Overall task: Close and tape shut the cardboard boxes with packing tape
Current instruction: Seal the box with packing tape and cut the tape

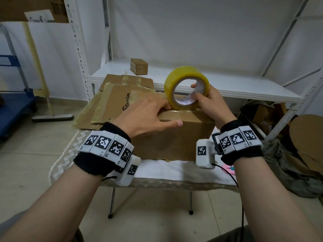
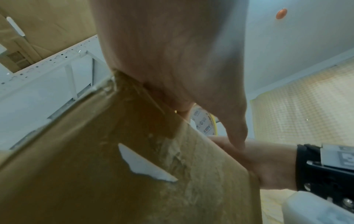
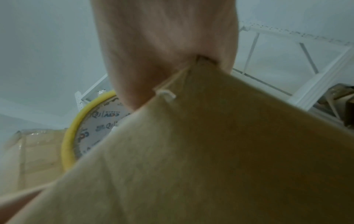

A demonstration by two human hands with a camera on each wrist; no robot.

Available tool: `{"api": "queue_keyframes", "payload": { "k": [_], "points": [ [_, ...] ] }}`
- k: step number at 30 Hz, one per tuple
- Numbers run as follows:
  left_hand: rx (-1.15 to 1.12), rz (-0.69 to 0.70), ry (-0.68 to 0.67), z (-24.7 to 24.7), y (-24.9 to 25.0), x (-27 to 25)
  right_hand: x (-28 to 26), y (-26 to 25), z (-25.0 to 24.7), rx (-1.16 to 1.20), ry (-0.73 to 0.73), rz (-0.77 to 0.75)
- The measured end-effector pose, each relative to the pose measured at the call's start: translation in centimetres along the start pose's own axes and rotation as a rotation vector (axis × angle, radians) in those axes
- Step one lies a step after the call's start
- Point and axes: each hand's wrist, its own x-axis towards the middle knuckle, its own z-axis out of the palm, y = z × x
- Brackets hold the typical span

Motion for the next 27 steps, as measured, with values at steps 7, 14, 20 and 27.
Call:
{"api": "queue_keyframes", "payload": {
  "k": [7, 14, 20, 27],
  "points": [
    [-0.037, -0.011, -0.016, -0.2, 0.0, -0.2, -0.4, 0.8, -1.1, 0.225, 0.267, -0.008],
    [0.023, 0.003, -0.059, -0.5, 0.5, -0.1, -0.3, 1.5, -2.1, 0.276, 0.413, -0.012],
    [0.148, 0.025, -0.079, -0.2, 1.1, 0.5, -0.1, 1.8, -2.1, 0.271, 0.377, 0.015],
    [0.159, 0.106, -0.074, 0.3, 2.0, 1.0, -0.7, 2.0, -1.7, 0.257, 0.202, 0.038]
  ]
}}
